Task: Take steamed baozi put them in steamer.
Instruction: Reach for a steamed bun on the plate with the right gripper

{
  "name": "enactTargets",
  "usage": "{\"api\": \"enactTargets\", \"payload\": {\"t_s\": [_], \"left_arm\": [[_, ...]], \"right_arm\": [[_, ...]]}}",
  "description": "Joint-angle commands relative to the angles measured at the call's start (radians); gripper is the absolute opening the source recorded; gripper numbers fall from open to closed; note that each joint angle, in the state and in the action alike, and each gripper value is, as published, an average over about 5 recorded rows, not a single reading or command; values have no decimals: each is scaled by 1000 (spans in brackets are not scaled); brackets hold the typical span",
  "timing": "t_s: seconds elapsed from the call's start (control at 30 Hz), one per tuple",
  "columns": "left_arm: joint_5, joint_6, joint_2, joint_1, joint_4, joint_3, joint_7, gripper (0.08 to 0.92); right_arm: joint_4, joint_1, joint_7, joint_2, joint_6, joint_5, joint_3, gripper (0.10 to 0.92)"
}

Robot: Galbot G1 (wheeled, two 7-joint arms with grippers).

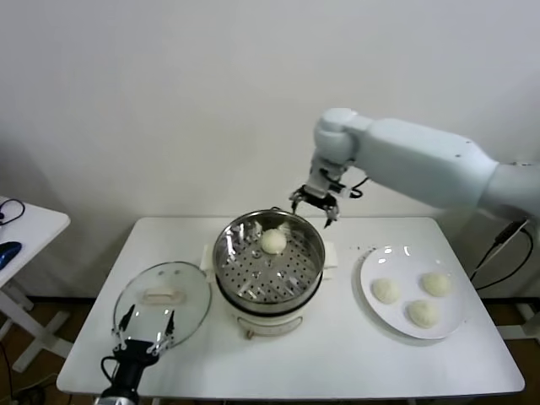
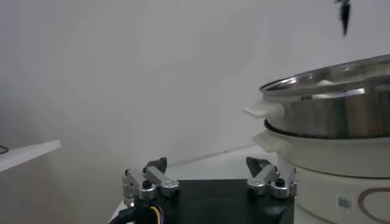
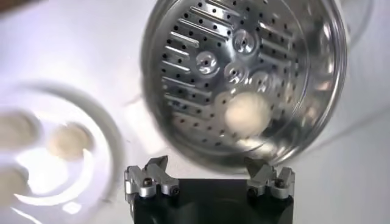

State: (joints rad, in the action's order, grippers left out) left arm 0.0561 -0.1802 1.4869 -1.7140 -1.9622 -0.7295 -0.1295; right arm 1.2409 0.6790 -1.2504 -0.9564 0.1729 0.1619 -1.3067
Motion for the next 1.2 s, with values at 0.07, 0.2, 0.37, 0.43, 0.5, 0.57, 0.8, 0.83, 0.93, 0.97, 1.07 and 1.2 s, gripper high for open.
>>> {"api": "enactTargets", "payload": {"t_s": [0.07, 0.2, 0.37, 0.43, 0.5, 0.57, 0.8, 0.83, 0.93, 0.97, 1.07, 1.2], "left_arm": [[2, 0, -7, -2, -4, 4, -1, 823], [-3, -1, -10, -8, -12, 4, -1, 823], [-9, -6, -11, -17, -16, 2, 1, 823], [-11, -10, -13, -20, -16, -2, 3, 823], [-15, -13, -15, -24, -16, -7, 4, 823], [-19, -16, -19, -29, -14, -12, 5, 823], [-20, -19, -21, -33, -12, -16, 4, 823], [-19, -19, -20, -33, -11, -16, 4, 823], [-16, -18, -16, -32, -9, -14, 3, 823], [-15, -18, -16, -32, -8, -13, 3, 823], [-14, -19, -15, -34, -6, -13, 3, 823], [-15, -21, -15, -37, -1, -16, 3, 823]], "right_arm": [[-3, -9, 10, 289, -199, 190, -74, 823], [-4, -118, 20, 337, -212, 126, -21, 823], [-23, -282, 41, 362, -219, 33, 100, 823], [-35, -345, 52, 365, -219, 6, 144, 823], [-50, -400, 63, 365, -218, -14, 184, 823], [-70, -453, 74, 359, -215, -33, 225, 823], [-116, -552, 107, 323, -210, -62, 295, 823], [-122, -560, 110, 315, -209, -64, 299, 823], [-140, -581, 115, 295, -209, -70, 310, 823], [-148, -587, 116, 288, -209, -73, 313, 823], [-170, -600, 116, 267, -206, -84, 322, 823], [-200, -614, 118, 240, -197, -95, 333, 823]]}}
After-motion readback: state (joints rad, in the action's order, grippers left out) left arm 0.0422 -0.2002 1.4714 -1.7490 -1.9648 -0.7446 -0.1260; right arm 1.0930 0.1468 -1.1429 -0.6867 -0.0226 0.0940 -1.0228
